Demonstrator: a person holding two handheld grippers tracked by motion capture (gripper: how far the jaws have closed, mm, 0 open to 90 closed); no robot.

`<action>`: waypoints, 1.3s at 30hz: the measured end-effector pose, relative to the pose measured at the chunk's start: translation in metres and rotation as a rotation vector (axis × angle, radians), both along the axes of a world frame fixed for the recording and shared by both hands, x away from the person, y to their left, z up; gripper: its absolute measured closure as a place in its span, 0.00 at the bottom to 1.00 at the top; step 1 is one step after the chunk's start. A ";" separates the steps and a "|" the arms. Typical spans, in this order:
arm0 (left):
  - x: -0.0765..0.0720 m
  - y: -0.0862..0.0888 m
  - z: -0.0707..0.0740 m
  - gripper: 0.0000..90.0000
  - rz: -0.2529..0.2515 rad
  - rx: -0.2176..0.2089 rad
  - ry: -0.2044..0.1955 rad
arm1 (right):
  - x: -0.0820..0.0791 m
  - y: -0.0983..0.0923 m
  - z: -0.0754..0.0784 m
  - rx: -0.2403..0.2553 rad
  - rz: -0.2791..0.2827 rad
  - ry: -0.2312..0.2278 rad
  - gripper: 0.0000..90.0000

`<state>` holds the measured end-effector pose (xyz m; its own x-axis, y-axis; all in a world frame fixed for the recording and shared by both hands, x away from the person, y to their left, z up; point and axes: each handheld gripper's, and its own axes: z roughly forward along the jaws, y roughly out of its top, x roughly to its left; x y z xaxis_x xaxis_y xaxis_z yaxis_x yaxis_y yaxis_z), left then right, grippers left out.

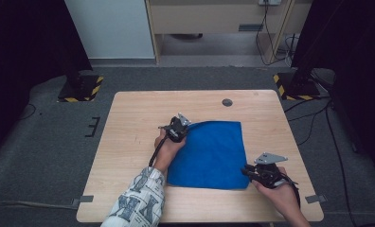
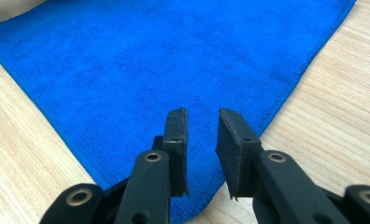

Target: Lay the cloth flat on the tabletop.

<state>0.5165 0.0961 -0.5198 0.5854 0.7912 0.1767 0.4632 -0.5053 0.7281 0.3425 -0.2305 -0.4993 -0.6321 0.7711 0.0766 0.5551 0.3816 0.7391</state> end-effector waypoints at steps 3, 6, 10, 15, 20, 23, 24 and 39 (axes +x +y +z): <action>0.012 0.004 0.004 0.93 0.012 -0.004 -0.002 | -0.001 -0.001 0.000 0.007 0.000 0.005 0.82; 0.025 0.010 0.006 0.89 0.031 -0.019 -0.023 | -0.001 -0.002 0.000 0.015 -0.005 0.007 0.82; 0.036 0.013 0.006 0.75 0.060 -0.001 -0.044 | -0.001 -0.003 0.000 0.026 -0.012 0.006 0.81; 0.039 0.022 0.010 0.71 0.073 -0.026 -0.054 | -0.002 -0.003 0.000 0.024 -0.001 0.008 0.79; 0.035 0.032 0.017 0.70 0.058 -0.023 -0.059 | -0.002 -0.002 -0.002 0.021 0.004 0.017 0.75; 0.033 0.037 0.020 0.71 0.058 -0.044 -0.044 | -0.002 -0.001 -0.001 0.023 0.003 0.015 0.71; 0.032 0.039 0.021 0.71 0.055 -0.058 -0.043 | -0.002 0.000 -0.001 0.023 0.005 0.014 0.68; -0.006 0.053 0.036 0.43 0.033 -0.163 -0.018 | 0.001 0.015 -0.005 0.005 0.030 -0.007 0.41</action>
